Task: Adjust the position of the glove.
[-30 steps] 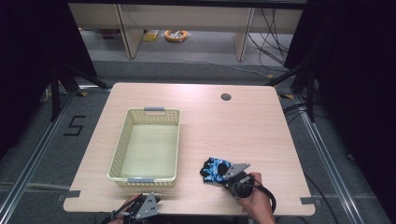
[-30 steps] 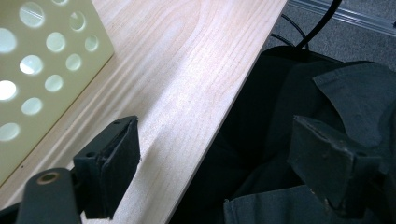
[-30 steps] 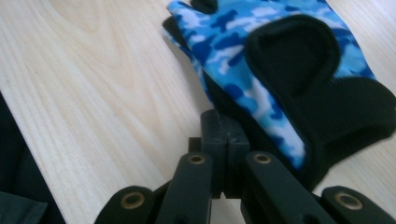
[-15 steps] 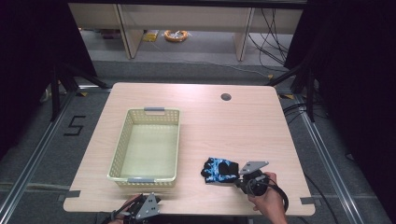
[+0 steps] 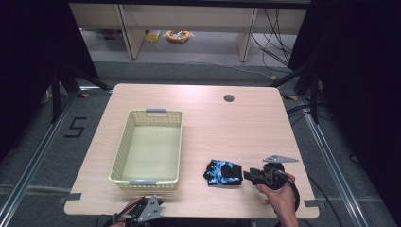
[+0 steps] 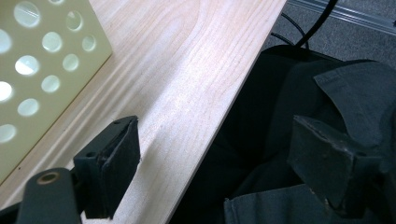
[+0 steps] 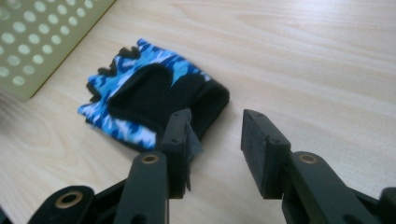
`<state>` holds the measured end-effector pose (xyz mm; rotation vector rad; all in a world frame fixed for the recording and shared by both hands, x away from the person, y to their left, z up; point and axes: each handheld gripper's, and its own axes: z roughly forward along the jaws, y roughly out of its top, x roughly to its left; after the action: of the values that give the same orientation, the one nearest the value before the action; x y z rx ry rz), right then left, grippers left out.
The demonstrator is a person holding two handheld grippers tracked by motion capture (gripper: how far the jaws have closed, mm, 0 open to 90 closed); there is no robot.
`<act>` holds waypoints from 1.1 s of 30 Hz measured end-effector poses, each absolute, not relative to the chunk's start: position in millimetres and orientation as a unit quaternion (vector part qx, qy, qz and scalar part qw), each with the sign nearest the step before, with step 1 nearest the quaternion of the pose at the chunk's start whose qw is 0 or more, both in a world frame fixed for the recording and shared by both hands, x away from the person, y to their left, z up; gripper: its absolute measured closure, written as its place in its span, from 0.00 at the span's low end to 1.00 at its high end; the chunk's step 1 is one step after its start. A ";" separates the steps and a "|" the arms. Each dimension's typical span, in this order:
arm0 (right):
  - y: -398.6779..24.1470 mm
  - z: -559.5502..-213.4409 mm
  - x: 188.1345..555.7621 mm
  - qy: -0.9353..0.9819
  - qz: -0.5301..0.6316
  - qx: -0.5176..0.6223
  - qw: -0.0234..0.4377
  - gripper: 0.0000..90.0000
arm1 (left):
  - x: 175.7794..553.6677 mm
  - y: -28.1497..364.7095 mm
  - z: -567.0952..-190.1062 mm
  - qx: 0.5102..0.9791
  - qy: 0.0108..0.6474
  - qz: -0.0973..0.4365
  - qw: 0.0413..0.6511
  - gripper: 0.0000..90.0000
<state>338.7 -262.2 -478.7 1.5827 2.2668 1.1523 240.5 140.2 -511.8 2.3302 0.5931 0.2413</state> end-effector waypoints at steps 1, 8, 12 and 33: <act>-263.5 -480.1 342.8 0.759 0.384 0.519 0.084 0.70 | 240.7 140.2 -511.7 0.902 0.229 0.093 0.354 0.18; -257.3 -485.7 351.8 0.757 0.361 0.540 0.067 0.66 | 242.0 139.8 -512.6 0.905 0.226 0.088 0.350 0.18; -253.8 -489.2 353.3 0.755 0.369 0.538 0.063 0.64 | 242.2 139.9 -512.6 0.905 0.226 0.088 0.349 0.18; -236.4 -486.6 354.1 0.734 0.390 0.553 0.060 0.53 | 241.6 139.7 -512.2 0.905 0.226 0.091 0.349 0.18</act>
<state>354.1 -236.4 -486.6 1.6730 2.2216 1.1787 241.6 139.7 -512.2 2.3451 0.5847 0.2370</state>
